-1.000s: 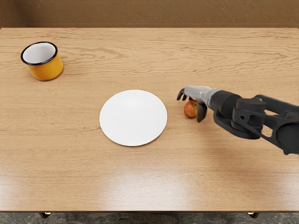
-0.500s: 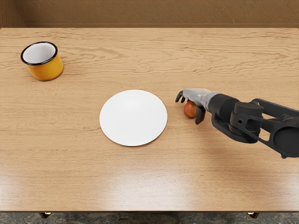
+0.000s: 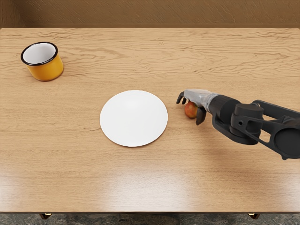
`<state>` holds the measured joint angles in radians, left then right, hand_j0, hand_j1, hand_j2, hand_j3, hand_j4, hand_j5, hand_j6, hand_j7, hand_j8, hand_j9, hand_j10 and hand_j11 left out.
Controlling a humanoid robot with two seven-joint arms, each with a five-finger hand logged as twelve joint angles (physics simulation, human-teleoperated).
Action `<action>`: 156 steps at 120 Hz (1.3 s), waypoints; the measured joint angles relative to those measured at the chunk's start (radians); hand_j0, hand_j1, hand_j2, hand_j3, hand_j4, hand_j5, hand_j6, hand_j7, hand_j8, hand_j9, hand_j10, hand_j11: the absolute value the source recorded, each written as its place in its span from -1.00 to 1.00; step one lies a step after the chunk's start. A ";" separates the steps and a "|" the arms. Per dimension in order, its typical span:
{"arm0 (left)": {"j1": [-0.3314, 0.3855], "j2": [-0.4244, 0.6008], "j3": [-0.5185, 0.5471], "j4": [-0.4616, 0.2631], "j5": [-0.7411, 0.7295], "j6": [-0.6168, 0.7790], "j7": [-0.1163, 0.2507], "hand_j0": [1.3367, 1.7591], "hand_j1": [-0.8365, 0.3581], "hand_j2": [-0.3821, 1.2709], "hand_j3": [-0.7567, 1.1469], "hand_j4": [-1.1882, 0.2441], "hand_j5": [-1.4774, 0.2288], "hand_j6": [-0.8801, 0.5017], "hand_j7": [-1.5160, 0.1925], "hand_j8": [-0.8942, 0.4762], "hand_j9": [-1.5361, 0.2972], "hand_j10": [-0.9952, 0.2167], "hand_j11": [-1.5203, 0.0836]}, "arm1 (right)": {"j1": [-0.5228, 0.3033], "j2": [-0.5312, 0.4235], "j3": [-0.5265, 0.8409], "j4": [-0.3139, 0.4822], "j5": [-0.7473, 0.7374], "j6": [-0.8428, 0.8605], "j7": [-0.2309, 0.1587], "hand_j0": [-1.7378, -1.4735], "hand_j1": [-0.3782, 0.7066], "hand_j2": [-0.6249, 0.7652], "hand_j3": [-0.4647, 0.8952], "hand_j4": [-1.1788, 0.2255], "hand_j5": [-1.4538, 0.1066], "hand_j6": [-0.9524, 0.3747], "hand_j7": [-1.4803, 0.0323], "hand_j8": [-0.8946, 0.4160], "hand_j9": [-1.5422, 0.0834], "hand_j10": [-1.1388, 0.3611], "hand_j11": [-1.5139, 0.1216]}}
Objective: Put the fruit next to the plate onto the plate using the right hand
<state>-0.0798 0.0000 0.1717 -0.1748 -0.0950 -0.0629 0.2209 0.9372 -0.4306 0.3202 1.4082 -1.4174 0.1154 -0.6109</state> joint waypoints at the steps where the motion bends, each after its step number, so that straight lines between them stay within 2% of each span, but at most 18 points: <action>1: 0.000 0.000 0.000 0.000 0.000 0.000 0.000 0.52 0.98 -0.54 -0.20 0.66 0.73 0.27 0.77 0.30 0.68 0.64 0.90 | 0.000 0.000 0.000 0.000 0.000 0.000 0.000 -0.40 -0.15 -0.20 -0.32 0.16 0.26 -0.11 0.34 -0.19 0.32 0.03 0.28; 15: 0.000 0.000 0.000 0.000 0.000 0.000 0.000 0.52 0.98 -0.54 -0.20 0.66 0.73 0.27 0.77 0.30 0.68 0.64 0.90 | -0.003 -0.001 -0.001 0.000 0.000 -0.004 0.000 -0.40 -0.06 -0.21 -0.32 0.10 0.19 -0.18 0.26 -0.26 0.25 -0.02 0.21; 23: 0.000 0.000 0.000 0.000 0.000 0.000 0.000 0.52 0.98 -0.54 -0.21 0.66 0.73 0.27 0.77 0.30 0.68 0.64 0.90 | -0.009 -0.002 -0.001 -0.001 -0.002 -0.006 0.000 -0.40 -0.02 -0.22 -0.32 0.07 0.17 -0.21 0.23 -0.23 0.22 -0.05 0.18; 51: 0.000 0.000 0.000 0.000 0.000 0.000 0.000 0.52 0.98 -0.54 -0.21 0.66 0.73 0.27 0.77 0.30 0.68 0.64 0.90 | -0.019 -0.003 0.002 -0.012 -0.002 -0.008 0.000 -0.39 0.11 -0.23 -0.32 -0.03 0.08 -0.22 0.13 -0.33 0.14 -0.14 0.10; 73: 0.000 0.000 0.000 0.000 0.000 0.000 0.000 0.52 0.98 -0.54 -0.21 0.66 0.73 0.27 0.77 0.30 0.68 0.64 0.90 | -0.020 -0.003 0.007 -0.013 -0.001 -0.006 0.000 -0.37 0.16 0.03 -0.32 -0.18 -0.11 -0.26 -0.06 -0.32 -0.05 -0.28 -0.09; 89: 0.000 0.000 0.000 0.000 0.000 0.000 0.000 0.52 0.98 -0.54 -0.20 0.66 0.73 0.27 0.77 0.30 0.68 0.64 0.90 | -0.020 -0.004 0.009 -0.014 0.004 -0.005 0.000 -0.35 0.23 0.10 -0.32 -0.26 -0.26 -0.16 -0.19 -0.20 -0.19 -0.30 -0.23; 115: 0.000 0.000 0.000 0.000 0.000 0.000 0.000 0.52 0.98 -0.54 -0.20 0.66 0.73 0.27 0.77 0.30 0.68 0.64 0.90 | -0.019 -0.004 0.012 -0.014 0.008 -0.003 -0.001 -0.34 0.28 0.12 -0.32 -0.16 -0.40 -0.06 -0.30 -0.09 -0.32 -0.21 -0.34; 156: 0.000 0.000 0.000 0.000 0.000 0.000 0.000 0.52 0.98 -0.54 -0.20 0.66 0.73 0.27 0.77 0.30 0.68 0.64 0.90 | -0.004 0.012 0.053 -0.007 0.012 -0.001 -0.001 -0.33 0.31 0.13 -0.32 -0.11 -0.46 -0.01 -0.34 -0.02 -0.37 -0.16 -0.39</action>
<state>-0.0798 0.0000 0.1717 -0.1749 -0.0951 -0.0629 0.2209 0.9332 -0.4186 0.3736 1.4010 -1.4057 0.1141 -0.6117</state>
